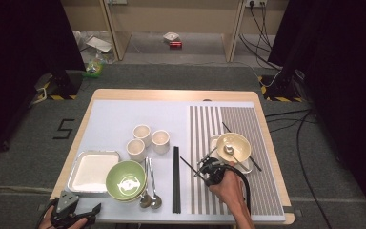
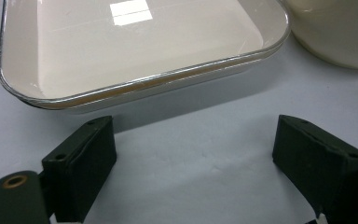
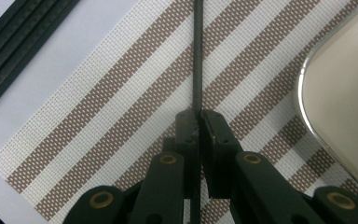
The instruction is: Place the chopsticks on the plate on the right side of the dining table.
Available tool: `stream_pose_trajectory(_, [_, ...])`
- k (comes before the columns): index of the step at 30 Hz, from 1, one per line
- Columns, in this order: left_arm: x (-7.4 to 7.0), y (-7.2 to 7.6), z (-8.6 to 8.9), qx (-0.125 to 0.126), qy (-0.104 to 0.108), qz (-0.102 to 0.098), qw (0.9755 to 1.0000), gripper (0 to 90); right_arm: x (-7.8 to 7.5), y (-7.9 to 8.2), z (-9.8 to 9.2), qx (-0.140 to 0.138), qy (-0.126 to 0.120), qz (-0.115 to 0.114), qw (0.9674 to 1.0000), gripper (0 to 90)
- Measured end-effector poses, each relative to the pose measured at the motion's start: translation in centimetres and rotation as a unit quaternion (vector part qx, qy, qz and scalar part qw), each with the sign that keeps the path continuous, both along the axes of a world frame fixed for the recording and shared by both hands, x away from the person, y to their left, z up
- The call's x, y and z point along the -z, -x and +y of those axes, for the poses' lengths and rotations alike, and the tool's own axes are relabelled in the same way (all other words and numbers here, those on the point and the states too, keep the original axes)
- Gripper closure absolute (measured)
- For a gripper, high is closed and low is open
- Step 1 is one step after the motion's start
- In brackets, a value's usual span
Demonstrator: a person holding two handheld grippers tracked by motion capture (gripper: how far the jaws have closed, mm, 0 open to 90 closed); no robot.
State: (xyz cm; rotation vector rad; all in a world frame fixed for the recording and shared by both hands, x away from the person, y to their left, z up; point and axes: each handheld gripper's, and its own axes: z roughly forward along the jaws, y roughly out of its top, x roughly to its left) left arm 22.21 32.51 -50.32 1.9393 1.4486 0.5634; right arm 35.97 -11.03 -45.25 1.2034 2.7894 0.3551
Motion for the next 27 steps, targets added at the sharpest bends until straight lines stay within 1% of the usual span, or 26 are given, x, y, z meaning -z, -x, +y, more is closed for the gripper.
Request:
stream_pose_trajectory(4, [0.0,0.0,0.0,-0.001,0.0,-0.001,1.0,12.1,0.1,-0.3,0.2,-0.002,0.001,0.011,0.9999,84.5])
stream_pose_trajectory(7, [0.0,0.0,0.0,-0.001,0.001,-0.002,1.0,12.1,0.0,-0.7,0.5,-0.003,0.01,0.022,0.9997,84.7])
stream_pose_trajectory(9, [0.0,0.0,0.0,-0.001,0.001,-0.002,1.0,12.1,0.0,-0.9,0.7,-0.006,0.021,0.025,0.9994,85.2])
stream_pose_trajectory(10, [0.0,0.0,0.0,-0.001,0.0,-0.001,1.0,12.1,-0.1,-1.0,0.9,-0.004,0.027,0.03,0.9992,85.6])
stream_pose_trajectory(14, [0.1,0.0,0.0,-0.001,0.001,-0.003,1.0,12.1,-0.1,-1.6,0.9,0.0,0.026,0.053,0.9983,85.7])
stream_pose_trajectory(16, [0.0,0.0,0.0,0.0,0.0,-0.001,1.0,12.1,-0.1,-1.9,1.0,0.003,0.03,0.058,0.9978,85.7])
stream_pose_trajectory(19, [0.0,0.0,0.0,0.0,0.002,-0.003,1.0,12.1,-0.1,-2.1,1.1,0.012,0.029,0.07,0.9971,85.8])
stream_pose_trajectory(21, [0.0,0.0,0.0,0.0,0.001,-0.001,1.0,12.1,-0.1,-2.2,1.0,0.014,0.026,0.072,0.997,85.8])
stream_pose_trajectory(26, [0.0,0.0,0.0,0.0,0.002,-0.002,1.0,12.1,-0.1,-2.1,1.1,0.018,0.029,0.07,0.9969,86.3])
stream_pose_trajectory(27, [0.0,0.0,0.0,0.001,0.001,-0.001,1.0,12.1,-0.1,-2.1,1.0,0.014,0.026,0.068,0.9972,86.3])
